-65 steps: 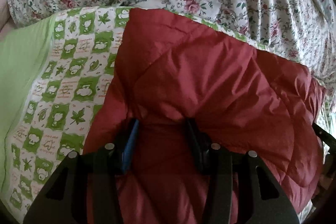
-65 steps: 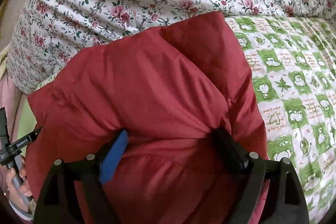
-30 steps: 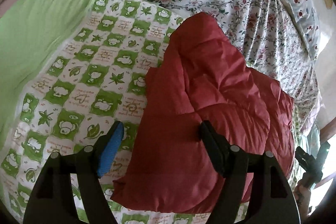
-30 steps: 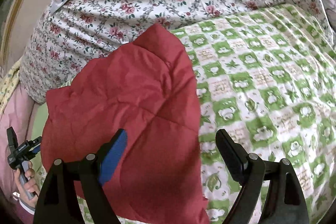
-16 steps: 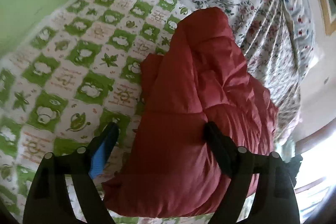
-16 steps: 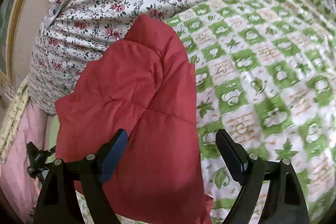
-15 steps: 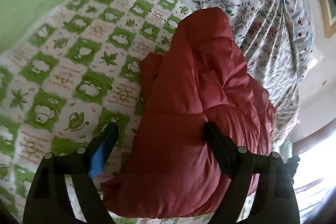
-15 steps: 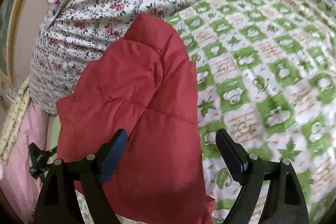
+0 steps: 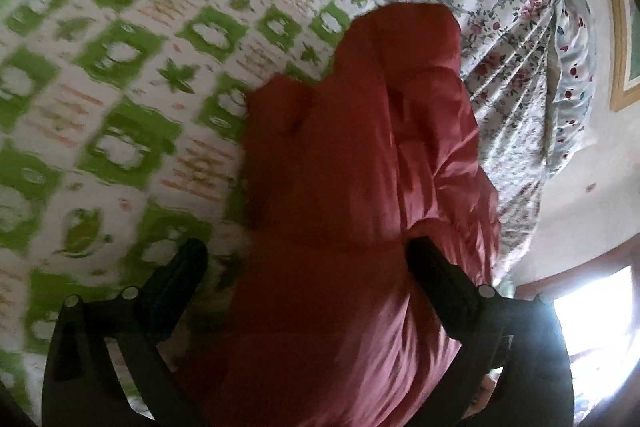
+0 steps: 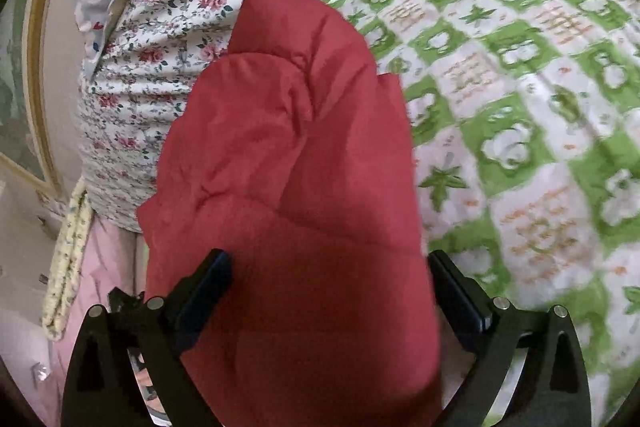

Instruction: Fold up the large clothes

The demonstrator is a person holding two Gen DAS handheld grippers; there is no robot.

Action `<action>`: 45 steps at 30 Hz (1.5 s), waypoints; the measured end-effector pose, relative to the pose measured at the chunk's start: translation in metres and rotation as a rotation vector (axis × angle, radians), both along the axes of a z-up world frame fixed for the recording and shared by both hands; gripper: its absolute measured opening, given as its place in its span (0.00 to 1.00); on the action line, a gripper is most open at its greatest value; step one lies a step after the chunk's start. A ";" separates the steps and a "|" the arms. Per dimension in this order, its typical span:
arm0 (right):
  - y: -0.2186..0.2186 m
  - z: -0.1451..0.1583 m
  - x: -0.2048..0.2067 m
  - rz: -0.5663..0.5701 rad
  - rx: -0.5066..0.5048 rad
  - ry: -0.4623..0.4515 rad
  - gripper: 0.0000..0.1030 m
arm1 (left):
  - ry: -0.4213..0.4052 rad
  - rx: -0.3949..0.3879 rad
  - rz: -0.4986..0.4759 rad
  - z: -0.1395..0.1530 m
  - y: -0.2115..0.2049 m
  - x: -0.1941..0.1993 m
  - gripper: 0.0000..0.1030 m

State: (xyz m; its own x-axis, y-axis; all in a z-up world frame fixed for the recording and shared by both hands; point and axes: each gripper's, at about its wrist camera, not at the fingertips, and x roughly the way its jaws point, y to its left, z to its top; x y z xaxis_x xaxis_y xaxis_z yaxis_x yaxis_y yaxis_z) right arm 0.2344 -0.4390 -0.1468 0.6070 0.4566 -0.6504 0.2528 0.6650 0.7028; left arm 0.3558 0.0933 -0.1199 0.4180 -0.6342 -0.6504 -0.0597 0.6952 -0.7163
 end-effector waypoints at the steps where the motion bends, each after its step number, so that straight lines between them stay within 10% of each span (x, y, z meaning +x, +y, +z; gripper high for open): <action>1: 0.002 -0.001 0.003 0.005 0.007 0.004 0.95 | 0.002 -0.011 -0.006 -0.001 -0.001 0.001 0.99; 13: 0.016 0.026 -0.005 0.081 -0.025 -0.021 0.46 | -0.139 0.064 -0.091 0.041 -0.024 -0.021 0.47; 26: 0.043 0.083 -0.099 0.118 -0.003 -0.068 0.39 | -0.203 0.024 -0.139 0.089 -0.007 -0.119 0.42; 35: 0.056 0.088 -0.186 0.110 0.053 -0.060 0.39 | -0.173 -0.030 -0.128 0.077 0.016 -0.201 0.42; 45: 0.055 0.064 -0.195 0.054 0.012 -0.047 0.43 | -0.144 0.071 -0.050 0.044 0.023 -0.209 0.42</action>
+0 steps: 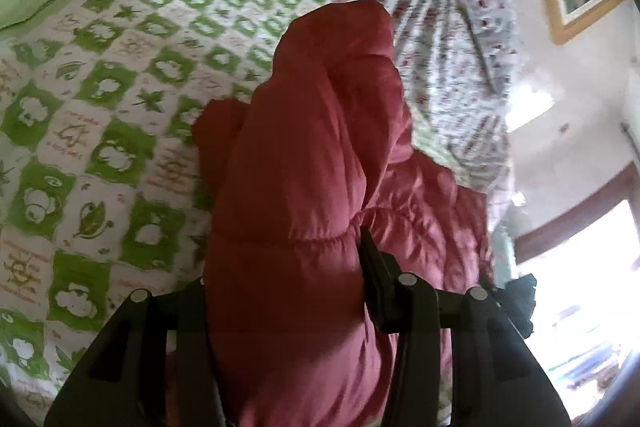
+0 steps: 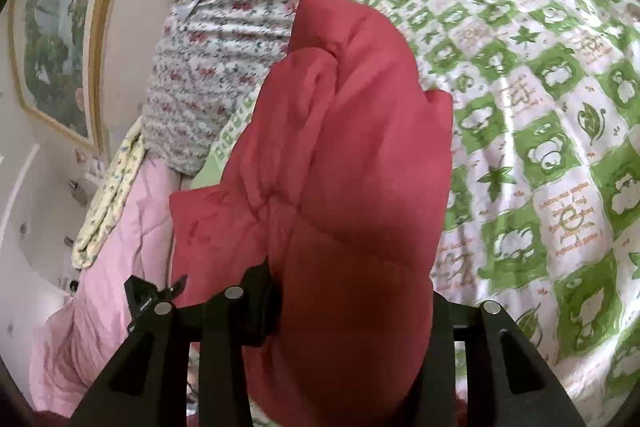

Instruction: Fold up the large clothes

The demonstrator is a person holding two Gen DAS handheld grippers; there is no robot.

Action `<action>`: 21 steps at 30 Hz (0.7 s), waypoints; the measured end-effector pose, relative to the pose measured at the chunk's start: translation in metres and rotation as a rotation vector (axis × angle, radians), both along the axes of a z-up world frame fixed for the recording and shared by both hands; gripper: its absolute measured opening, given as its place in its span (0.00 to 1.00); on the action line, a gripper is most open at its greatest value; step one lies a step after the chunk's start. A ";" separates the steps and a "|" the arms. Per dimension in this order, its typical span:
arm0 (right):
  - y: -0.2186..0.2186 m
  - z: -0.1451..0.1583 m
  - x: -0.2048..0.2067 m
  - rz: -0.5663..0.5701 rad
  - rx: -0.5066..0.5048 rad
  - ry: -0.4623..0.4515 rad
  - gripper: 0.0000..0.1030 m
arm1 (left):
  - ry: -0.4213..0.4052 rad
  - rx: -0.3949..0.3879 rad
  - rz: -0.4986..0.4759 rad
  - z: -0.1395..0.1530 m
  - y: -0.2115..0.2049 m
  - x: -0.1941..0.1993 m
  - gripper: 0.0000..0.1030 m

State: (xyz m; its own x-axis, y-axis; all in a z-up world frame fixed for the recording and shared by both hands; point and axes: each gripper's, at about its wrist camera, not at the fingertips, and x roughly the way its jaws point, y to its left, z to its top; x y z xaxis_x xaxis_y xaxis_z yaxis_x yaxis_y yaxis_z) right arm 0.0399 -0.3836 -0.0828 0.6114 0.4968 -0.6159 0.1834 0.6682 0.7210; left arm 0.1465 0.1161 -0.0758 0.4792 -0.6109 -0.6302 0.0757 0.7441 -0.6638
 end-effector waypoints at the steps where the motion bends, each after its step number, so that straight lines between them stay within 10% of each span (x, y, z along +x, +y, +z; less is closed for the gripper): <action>1: -0.001 -0.004 0.000 -0.009 0.001 0.002 0.45 | 0.000 0.016 0.008 -0.003 -0.002 0.001 0.43; 21: 0.001 -0.014 -0.007 -0.117 -0.140 0.008 0.75 | -0.081 0.305 0.175 0.014 -0.006 -0.023 0.79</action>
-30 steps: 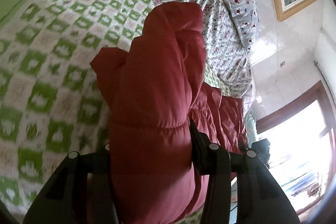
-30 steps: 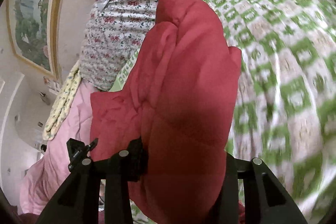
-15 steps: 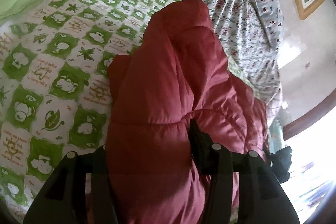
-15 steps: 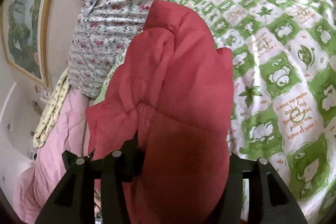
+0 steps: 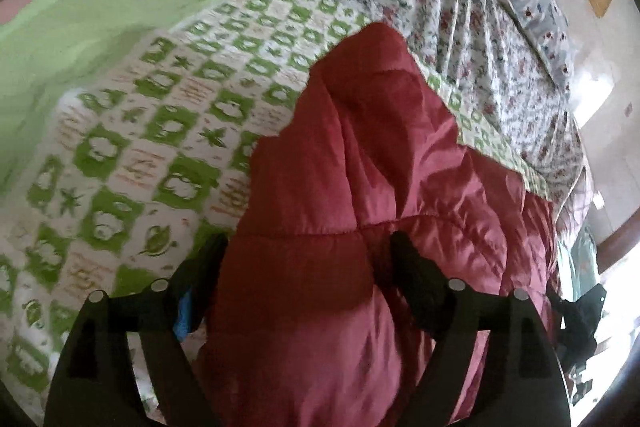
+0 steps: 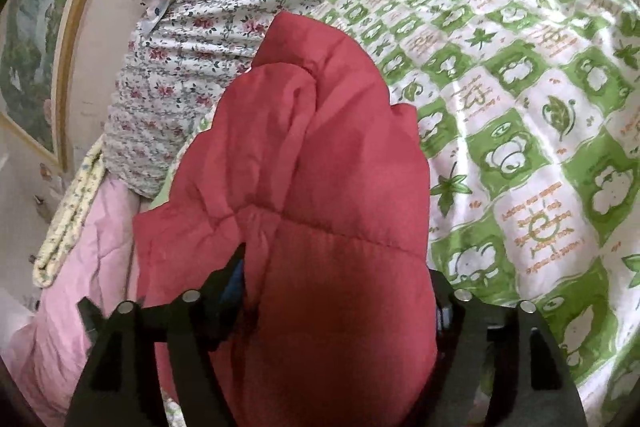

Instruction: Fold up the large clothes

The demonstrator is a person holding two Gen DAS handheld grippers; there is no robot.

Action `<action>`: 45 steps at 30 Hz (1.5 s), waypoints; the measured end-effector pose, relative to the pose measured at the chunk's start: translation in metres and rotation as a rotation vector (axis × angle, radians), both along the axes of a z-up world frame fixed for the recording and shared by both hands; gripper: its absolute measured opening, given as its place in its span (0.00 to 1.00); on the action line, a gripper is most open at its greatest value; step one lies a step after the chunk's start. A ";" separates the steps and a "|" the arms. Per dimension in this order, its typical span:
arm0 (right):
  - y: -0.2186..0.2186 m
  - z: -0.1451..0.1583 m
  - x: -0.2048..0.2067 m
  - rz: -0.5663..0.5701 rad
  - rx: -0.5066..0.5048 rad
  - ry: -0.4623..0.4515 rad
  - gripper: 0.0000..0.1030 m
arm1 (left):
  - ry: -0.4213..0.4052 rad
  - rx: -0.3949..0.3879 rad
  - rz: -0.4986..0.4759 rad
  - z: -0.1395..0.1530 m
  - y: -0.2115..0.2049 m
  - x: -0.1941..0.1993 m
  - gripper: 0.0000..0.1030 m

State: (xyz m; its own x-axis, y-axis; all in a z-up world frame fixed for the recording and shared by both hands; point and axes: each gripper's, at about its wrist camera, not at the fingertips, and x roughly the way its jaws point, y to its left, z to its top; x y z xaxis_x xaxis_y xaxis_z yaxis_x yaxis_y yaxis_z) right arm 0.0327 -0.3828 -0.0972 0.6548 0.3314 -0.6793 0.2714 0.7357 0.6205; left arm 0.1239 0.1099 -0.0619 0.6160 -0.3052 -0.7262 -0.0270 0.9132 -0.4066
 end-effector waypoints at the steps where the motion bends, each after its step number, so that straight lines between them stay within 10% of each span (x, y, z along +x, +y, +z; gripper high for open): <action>1: 0.000 0.000 0.000 -0.001 -0.006 -0.001 0.76 | -0.010 0.002 0.011 0.003 0.002 -0.003 0.79; 27: 0.004 0.062 -0.043 -0.154 -0.202 -0.113 0.83 | -0.132 0.132 -0.163 0.051 -0.053 -0.055 0.79; 45: 0.131 0.098 -0.032 0.217 -0.534 -0.202 0.83 | -0.172 0.155 -0.346 0.051 -0.098 -0.080 0.79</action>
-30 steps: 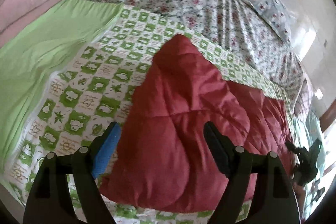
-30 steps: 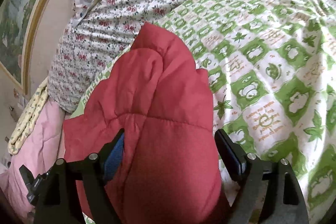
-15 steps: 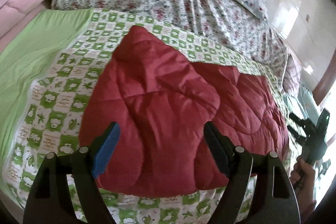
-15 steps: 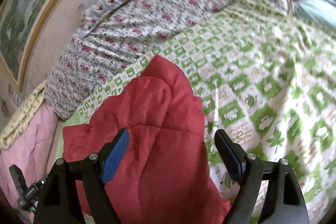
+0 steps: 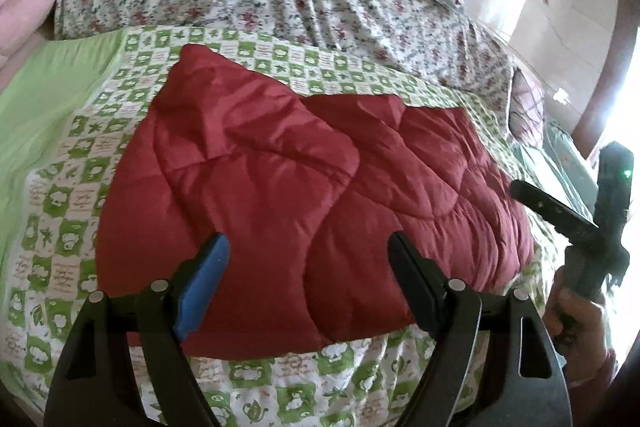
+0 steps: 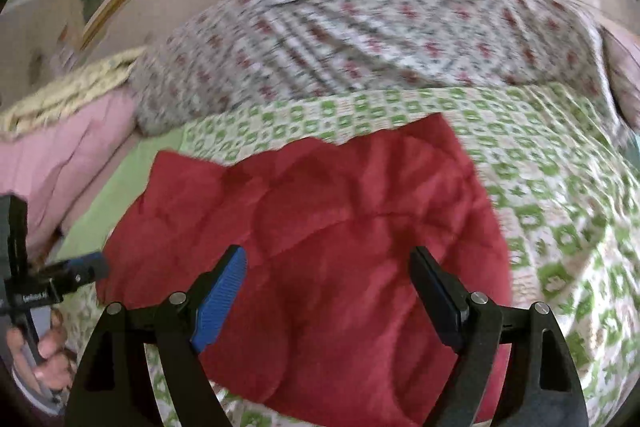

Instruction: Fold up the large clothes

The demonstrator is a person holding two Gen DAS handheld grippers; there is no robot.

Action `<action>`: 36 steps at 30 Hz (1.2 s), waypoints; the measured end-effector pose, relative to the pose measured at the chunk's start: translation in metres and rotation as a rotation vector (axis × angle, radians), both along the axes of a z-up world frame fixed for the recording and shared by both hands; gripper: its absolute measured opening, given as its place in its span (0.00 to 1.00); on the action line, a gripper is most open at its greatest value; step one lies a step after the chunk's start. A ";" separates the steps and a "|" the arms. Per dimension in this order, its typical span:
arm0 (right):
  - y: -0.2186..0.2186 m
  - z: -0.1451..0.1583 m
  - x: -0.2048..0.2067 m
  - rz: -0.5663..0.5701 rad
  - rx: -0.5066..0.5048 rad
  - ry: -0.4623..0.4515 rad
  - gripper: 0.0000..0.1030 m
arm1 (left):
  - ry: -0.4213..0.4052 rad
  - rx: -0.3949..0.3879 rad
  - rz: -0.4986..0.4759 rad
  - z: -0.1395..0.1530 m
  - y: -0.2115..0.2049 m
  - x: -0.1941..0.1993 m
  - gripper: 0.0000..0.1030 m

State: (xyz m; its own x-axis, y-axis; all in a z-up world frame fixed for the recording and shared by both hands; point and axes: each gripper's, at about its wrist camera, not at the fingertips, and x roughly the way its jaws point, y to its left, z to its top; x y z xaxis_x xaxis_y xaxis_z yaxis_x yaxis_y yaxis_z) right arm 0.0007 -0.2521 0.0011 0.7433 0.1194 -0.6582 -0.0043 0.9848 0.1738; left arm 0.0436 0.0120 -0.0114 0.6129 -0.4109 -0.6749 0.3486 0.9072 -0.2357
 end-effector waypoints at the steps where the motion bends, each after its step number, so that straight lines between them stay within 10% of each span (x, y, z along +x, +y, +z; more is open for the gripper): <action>1: 0.005 -0.002 0.000 0.013 -0.010 0.005 0.83 | -0.002 0.002 -0.009 0.000 -0.001 -0.001 0.79; 27: 0.012 -0.059 0.088 0.014 -0.141 0.238 0.84 | 0.055 0.203 0.125 -0.051 -0.024 0.077 0.80; 36: -0.015 -0.061 0.142 -0.009 -0.113 0.335 0.84 | 0.206 0.248 0.197 -0.049 -0.026 0.144 0.80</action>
